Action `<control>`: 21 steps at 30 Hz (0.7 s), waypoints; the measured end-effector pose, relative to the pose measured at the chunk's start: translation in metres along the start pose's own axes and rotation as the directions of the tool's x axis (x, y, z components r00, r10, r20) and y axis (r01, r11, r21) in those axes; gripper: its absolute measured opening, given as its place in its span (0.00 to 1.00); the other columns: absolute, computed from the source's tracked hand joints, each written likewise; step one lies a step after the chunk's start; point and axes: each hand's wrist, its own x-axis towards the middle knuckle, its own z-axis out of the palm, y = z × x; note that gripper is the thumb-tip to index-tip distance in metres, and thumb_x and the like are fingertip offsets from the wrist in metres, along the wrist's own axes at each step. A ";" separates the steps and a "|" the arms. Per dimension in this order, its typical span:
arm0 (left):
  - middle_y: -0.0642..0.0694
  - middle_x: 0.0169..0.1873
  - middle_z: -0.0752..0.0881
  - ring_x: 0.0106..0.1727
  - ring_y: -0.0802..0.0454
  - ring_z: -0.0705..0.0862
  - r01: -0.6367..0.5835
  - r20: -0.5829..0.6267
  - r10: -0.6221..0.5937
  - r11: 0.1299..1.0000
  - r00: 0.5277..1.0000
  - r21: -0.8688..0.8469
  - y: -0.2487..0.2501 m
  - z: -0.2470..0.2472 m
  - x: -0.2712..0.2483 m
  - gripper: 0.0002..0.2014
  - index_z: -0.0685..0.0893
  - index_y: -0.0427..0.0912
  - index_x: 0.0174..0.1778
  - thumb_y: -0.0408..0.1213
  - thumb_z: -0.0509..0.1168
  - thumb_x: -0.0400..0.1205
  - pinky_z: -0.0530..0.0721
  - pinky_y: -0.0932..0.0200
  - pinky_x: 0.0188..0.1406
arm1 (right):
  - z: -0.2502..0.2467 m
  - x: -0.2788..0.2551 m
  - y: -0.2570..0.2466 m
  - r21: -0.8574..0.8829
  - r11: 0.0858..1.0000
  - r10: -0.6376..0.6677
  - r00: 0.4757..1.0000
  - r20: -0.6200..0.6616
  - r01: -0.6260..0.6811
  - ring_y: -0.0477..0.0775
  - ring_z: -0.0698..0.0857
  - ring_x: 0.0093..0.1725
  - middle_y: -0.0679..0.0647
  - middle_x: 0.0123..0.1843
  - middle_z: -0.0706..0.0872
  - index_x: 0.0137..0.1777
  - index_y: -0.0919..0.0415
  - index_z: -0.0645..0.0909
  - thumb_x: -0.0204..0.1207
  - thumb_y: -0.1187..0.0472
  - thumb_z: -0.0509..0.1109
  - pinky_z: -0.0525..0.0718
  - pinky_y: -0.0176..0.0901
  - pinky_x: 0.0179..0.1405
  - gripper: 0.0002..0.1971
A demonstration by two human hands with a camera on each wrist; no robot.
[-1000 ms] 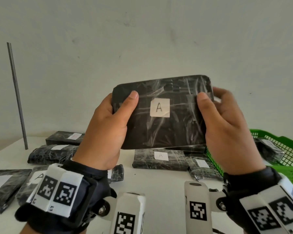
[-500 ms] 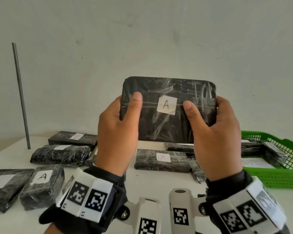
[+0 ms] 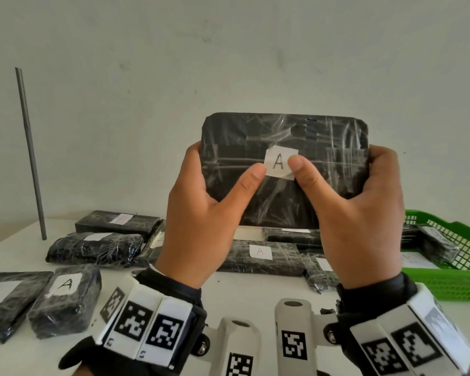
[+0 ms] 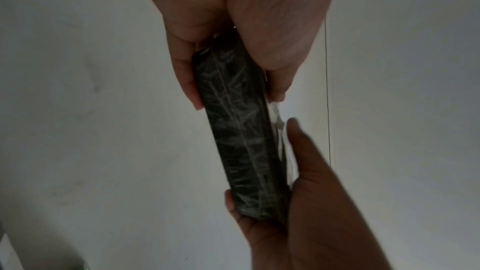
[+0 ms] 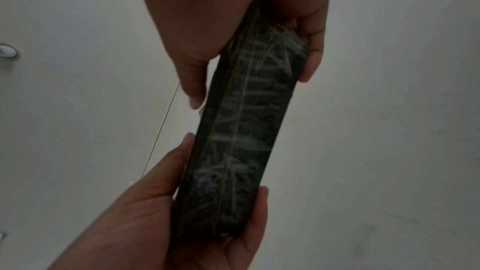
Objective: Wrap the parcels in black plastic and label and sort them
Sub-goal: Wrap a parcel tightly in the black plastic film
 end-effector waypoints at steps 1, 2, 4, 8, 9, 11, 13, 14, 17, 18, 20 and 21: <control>0.59 0.48 0.91 0.51 0.66 0.90 -0.013 -0.005 0.013 1.000 1.000 0.013 0.001 -0.001 0.000 0.23 0.82 0.45 0.66 0.52 0.72 0.78 0.85 0.74 0.45 | 0.000 -0.001 -0.001 0.007 1.000 0.000 1.000 0.008 0.000 0.32 0.86 0.45 0.40 0.45 0.86 0.61 0.52 0.75 0.60 0.30 0.79 0.83 0.26 0.42 0.36; 0.61 0.47 0.91 0.50 0.66 0.90 -0.018 -0.009 0.018 1.000 1.000 0.017 0.001 -0.002 0.001 0.23 0.82 0.45 0.65 0.52 0.71 0.78 0.84 0.74 0.44 | 0.001 -0.001 -0.001 0.010 1.000 0.003 1.000 0.014 -0.003 0.34 0.87 0.47 0.40 0.47 0.86 0.61 0.51 0.75 0.59 0.30 0.80 0.84 0.28 0.44 0.37; 0.63 0.43 0.90 0.48 0.66 0.90 -0.018 -0.020 0.019 1.000 1.000 0.018 0.002 -0.003 0.001 0.20 0.83 0.46 0.61 0.54 0.69 0.78 0.84 0.74 0.43 | 0.001 -0.001 0.000 0.010 1.000 0.011 1.000 0.026 -0.012 0.36 0.88 0.48 0.40 0.48 0.87 0.62 0.51 0.75 0.59 0.32 0.82 0.87 0.32 0.46 0.37; 0.60 0.46 0.92 0.50 0.65 0.90 -0.015 -0.026 0.016 0.999 1.000 0.030 0.000 -0.005 0.002 0.17 0.84 0.46 0.62 0.49 0.71 0.81 0.85 0.73 0.46 | 0.001 -0.001 0.001 0.021 1.000 0.011 0.997 0.073 -0.013 0.33 0.88 0.49 0.40 0.49 0.87 0.62 0.51 0.74 0.60 0.35 0.84 0.86 0.28 0.45 0.36; 0.59 0.47 0.92 0.50 0.64 0.90 -0.010 -0.023 0.010 1.000 1.000 0.020 0.000 -0.004 0.002 0.17 0.84 0.45 0.63 0.49 0.71 0.81 0.85 0.73 0.46 | 0.001 -0.001 0.001 0.021 1.000 0.010 0.997 0.081 -0.011 0.33 0.88 0.50 0.40 0.49 0.87 0.62 0.51 0.74 0.60 0.35 0.84 0.86 0.28 0.45 0.36; 0.59 0.48 0.92 0.52 0.65 0.90 -0.007 -0.022 0.007 1.000 1.000 0.014 0.000 -0.005 0.002 0.18 0.84 0.45 0.64 0.48 0.72 0.80 0.85 0.74 0.47 | 0.000 0.000 0.001 0.036 0.999 0.005 0.995 0.096 -0.009 0.35 0.89 0.51 0.41 0.51 0.87 0.63 0.52 0.74 0.60 0.35 0.83 0.88 0.31 0.47 0.36; 0.58 0.49 0.92 0.53 0.64 0.91 -0.008 -0.019 0.008 1.000 1.000 0.011 0.000 -0.006 0.003 0.17 0.84 0.45 0.65 0.46 0.73 0.81 0.85 0.73 0.47 | -0.001 0.001 0.002 0.032 0.999 -0.005 0.993 0.118 0.001 0.36 0.89 0.52 0.41 0.52 0.87 0.64 0.52 0.73 0.60 0.36 0.83 0.88 0.32 0.48 0.37; 0.58 0.49 0.92 0.52 0.64 0.91 -0.004 -0.014 0.004 1.000 1.000 0.001 0.000 -0.007 0.003 0.17 0.84 0.45 0.65 0.45 0.72 0.82 0.85 0.73 0.47 | -0.002 0.001 0.003 0.022 1.000 -0.010 0.991 0.132 0.007 0.35 0.88 0.52 0.41 0.52 0.87 0.65 0.52 0.73 0.60 0.36 0.83 0.88 0.31 0.49 0.38; 0.61 0.50 0.92 0.52 0.66 0.90 -0.006 0.018 0.006 1.000 1.000 0.012 -0.001 -0.010 0.004 0.16 0.83 0.46 0.65 0.46 0.71 0.83 0.85 0.74 0.47 | -0.006 0.003 0.006 0.014 0.999 -0.037 0.983 0.182 0.035 0.35 0.89 0.54 0.42 0.55 0.87 0.67 0.54 0.72 0.62 0.37 0.82 0.87 0.29 0.49 0.39; 0.62 0.51 0.91 0.53 0.67 0.90 -0.008 0.034 0.007 1.000 0.999 0.029 -0.002 -0.010 0.005 0.16 0.83 0.46 0.66 0.45 0.70 0.84 0.84 0.75 0.47 | -0.006 0.004 0.007 0.012 0.999 -0.040 0.980 0.194 0.038 0.35 0.89 0.54 0.43 0.55 0.87 0.67 0.53 0.72 0.62 0.38 0.82 0.87 0.28 0.49 0.38; 0.62 0.50 0.91 0.52 0.67 0.90 0.000 0.046 -0.002 0.999 0.999 0.044 -0.004 -0.011 0.006 0.16 0.83 0.46 0.65 0.48 0.69 0.84 0.84 0.74 0.47 | -0.006 0.005 0.009 0.004 1.000 -0.028 0.977 0.213 0.028 0.34 0.89 0.54 0.42 0.55 0.88 0.67 0.51 0.72 0.65 0.37 0.81 0.87 0.27 0.48 0.35; 0.58 0.49 0.92 0.50 0.64 0.90 0.002 0.040 -0.004 0.999 0.999 0.050 -0.004 -0.012 0.006 0.16 0.83 0.46 0.63 0.51 0.68 0.84 0.85 0.72 0.46 | -0.006 0.006 0.010 0.007 1.000 -0.031 0.974 0.223 0.030 0.35 0.89 0.52 0.41 0.54 0.88 0.67 0.51 0.73 0.70 0.36 0.79 0.87 0.29 0.46 0.32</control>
